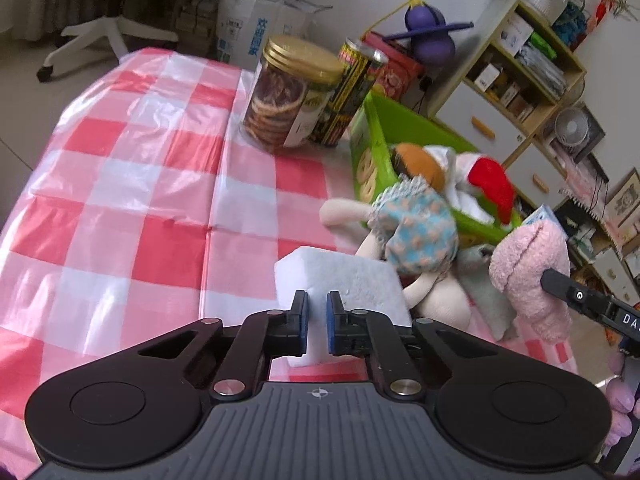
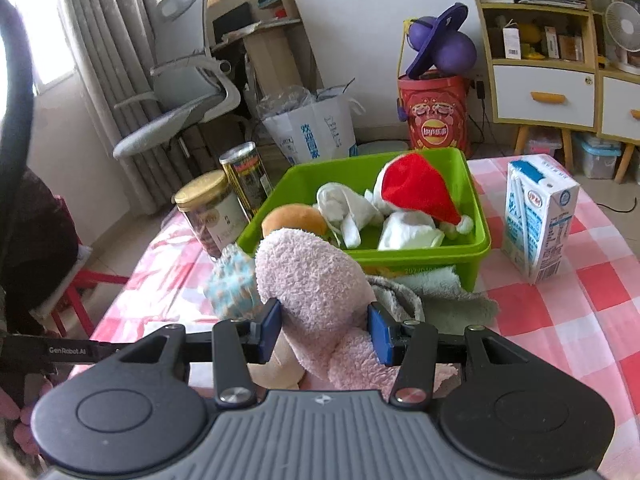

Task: Organize soft objects
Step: 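Grasp the pink plush with the right tool while the left tool grasps the white foam block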

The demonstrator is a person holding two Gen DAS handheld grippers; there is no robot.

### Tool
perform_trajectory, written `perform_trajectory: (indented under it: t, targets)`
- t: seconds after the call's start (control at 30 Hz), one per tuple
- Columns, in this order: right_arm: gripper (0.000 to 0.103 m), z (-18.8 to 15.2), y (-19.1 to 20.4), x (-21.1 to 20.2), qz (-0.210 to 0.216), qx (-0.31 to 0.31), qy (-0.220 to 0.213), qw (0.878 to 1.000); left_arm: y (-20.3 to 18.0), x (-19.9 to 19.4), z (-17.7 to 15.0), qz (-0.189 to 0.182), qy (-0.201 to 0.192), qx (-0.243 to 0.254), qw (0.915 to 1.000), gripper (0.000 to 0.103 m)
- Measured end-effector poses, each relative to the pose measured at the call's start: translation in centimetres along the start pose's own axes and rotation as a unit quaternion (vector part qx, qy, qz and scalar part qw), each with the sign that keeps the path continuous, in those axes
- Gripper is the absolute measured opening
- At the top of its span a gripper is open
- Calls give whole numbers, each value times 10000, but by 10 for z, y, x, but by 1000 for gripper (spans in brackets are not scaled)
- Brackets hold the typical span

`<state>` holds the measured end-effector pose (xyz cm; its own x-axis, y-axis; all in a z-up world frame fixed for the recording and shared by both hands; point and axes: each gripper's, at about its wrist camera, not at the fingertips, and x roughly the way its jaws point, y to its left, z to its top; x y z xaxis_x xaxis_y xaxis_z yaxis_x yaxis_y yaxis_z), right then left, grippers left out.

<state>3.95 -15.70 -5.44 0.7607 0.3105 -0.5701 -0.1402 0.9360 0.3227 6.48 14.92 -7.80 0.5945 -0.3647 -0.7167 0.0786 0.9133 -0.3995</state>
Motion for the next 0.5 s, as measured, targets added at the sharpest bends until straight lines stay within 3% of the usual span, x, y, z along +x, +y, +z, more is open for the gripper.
perform_trajectory:
  t: [0.5]
  targets:
    - [30,33,-22,-36,73,807,-671,9944,-17,-45,20,-196,-766,-250,9966,0]
